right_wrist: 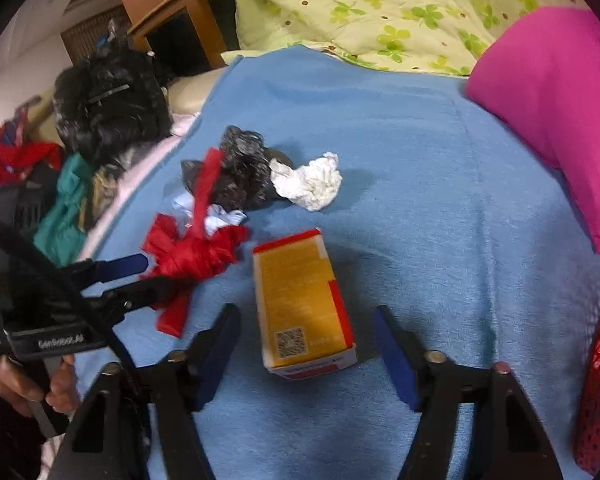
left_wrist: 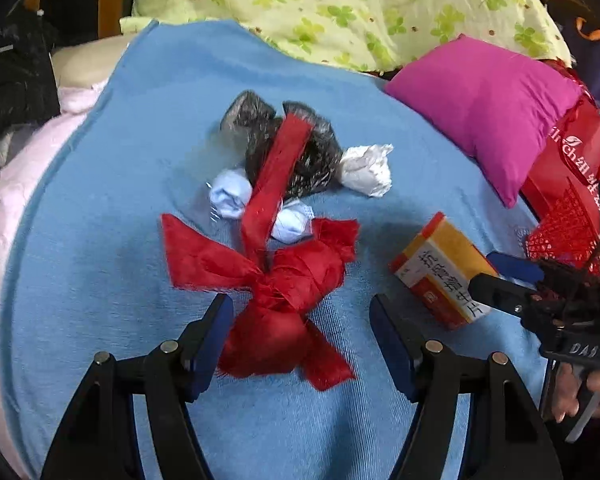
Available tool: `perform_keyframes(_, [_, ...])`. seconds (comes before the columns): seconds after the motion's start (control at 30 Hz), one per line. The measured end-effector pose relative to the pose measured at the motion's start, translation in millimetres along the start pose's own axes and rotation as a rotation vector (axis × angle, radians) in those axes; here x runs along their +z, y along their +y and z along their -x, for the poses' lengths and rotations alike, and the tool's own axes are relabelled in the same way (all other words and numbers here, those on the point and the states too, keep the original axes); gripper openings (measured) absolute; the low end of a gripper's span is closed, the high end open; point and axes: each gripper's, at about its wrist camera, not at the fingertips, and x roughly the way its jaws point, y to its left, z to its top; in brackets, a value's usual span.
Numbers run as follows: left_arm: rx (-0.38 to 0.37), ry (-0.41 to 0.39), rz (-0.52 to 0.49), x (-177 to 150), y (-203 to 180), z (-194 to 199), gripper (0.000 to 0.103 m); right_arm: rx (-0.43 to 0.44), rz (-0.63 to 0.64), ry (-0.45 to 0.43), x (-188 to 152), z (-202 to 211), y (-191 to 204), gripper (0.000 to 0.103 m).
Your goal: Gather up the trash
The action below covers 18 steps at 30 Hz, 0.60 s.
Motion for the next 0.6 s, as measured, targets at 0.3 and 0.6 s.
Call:
perform_keyframes(0.3, [-0.010,-0.049,0.026,-3.1,-7.3,13.2,0.013,-0.003,-0.013,-0.093,-4.2,28.8,-8.0,0.052])
perform_keyframes(0.6, [-0.007,-0.167,-0.021,-5.5,-37.5,71.7,0.012,-0.002,-0.110,-0.274,-12.0,92.4,-33.3,0.052])
